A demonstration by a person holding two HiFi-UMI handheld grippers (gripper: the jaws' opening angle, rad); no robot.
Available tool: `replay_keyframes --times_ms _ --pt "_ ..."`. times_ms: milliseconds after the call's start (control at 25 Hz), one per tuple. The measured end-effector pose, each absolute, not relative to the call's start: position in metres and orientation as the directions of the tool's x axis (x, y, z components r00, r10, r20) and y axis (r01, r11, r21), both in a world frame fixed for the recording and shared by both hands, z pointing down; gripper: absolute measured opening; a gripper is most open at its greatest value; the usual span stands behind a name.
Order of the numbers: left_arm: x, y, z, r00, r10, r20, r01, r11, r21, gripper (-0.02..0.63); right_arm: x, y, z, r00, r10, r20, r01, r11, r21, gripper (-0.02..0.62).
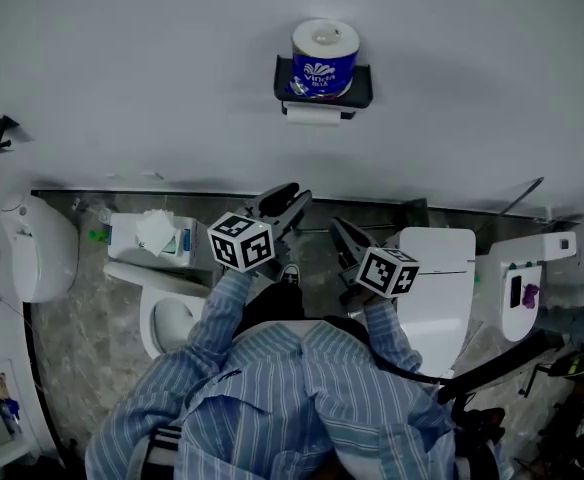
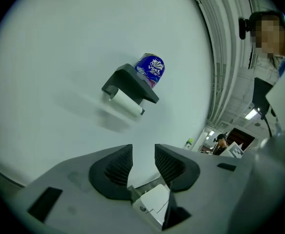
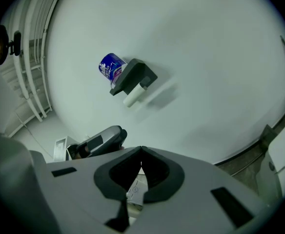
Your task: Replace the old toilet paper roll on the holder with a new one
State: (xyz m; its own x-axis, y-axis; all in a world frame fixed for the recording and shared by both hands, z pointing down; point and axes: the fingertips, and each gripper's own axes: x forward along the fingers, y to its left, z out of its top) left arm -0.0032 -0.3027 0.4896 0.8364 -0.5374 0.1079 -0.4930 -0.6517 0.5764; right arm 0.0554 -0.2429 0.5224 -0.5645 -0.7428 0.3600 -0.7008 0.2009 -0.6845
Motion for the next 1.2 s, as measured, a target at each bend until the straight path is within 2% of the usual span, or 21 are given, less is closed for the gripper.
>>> replay_keyframes --times_ms 160,280,640,1000,1200 --pt "0.003 -0.335 0.488 0.856 -0.514 0.057 -0.426 -0.638 0.642 0.193 0.057 -0.255 0.528 -0.53 -0.762 0.373 -0.713 0.162 -0.682 0.002" --pt "0.004 -0.357 0.481 0.856 -0.516 -0.01 -0.362 -0.614 0.701 0.222 0.052 -0.262 0.53 -0.53 -0.759 0.379 -0.717 0.161 -0.679 0.002" --pt "0.011 -0.412 0.455 0.816 -0.555 -0.162 -0.208 -0.544 0.813 0.232 0.06 -0.274 0.534 -0.518 -0.758 0.397 -0.725 0.142 -0.674 0.002" --pt "0.008 -0.441 0.448 0.739 -0.64 -0.211 -0.153 -0.464 0.873 0.232 0.08 -0.286 0.533 -0.553 -0.723 0.413 -0.722 0.169 -0.671 0.002" --pt "0.013 -0.449 0.44 0.68 -0.674 -0.289 -0.041 -0.429 0.903 0.222 0.098 -0.293 0.532 -0.563 -0.714 0.417 -0.719 0.173 -0.673 0.002"
